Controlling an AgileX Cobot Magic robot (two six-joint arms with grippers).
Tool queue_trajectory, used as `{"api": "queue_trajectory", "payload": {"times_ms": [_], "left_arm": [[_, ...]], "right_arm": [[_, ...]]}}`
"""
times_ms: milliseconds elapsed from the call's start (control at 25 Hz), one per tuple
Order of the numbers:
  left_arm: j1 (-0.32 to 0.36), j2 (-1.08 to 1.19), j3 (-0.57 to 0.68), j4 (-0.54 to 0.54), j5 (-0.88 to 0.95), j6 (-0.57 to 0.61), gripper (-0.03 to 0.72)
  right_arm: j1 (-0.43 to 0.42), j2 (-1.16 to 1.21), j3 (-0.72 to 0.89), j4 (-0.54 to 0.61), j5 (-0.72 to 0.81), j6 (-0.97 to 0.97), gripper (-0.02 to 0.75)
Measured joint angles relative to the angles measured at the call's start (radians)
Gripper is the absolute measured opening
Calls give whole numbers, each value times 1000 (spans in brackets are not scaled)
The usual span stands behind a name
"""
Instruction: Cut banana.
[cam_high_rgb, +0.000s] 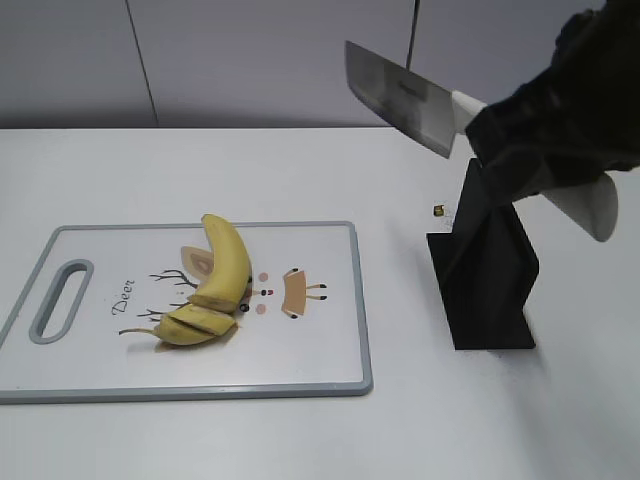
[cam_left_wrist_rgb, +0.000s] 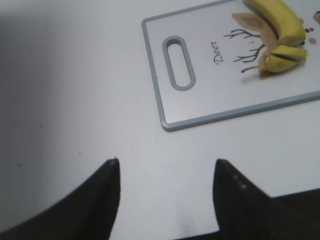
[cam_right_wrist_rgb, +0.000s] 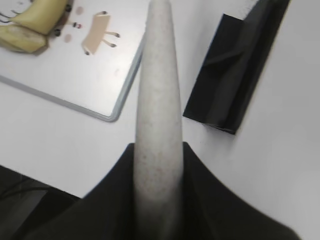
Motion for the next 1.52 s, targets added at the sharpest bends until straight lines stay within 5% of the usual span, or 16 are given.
{"api": "queue_trajectory", "payload": {"times_ms": [360, 880, 1520], "left_arm": [[0, -218, 68, 11, -74, -5, 575], [0, -251, 74, 32, -76, -53, 563], [0, -251, 74, 34, -79, -53, 544]], "right_arm": [[0, -66, 142, -220, -70, 279, 162], [0, -67, 355, -434, -269, 607, 162], [0, 18, 380, -524, -365, 701, 162]]}}
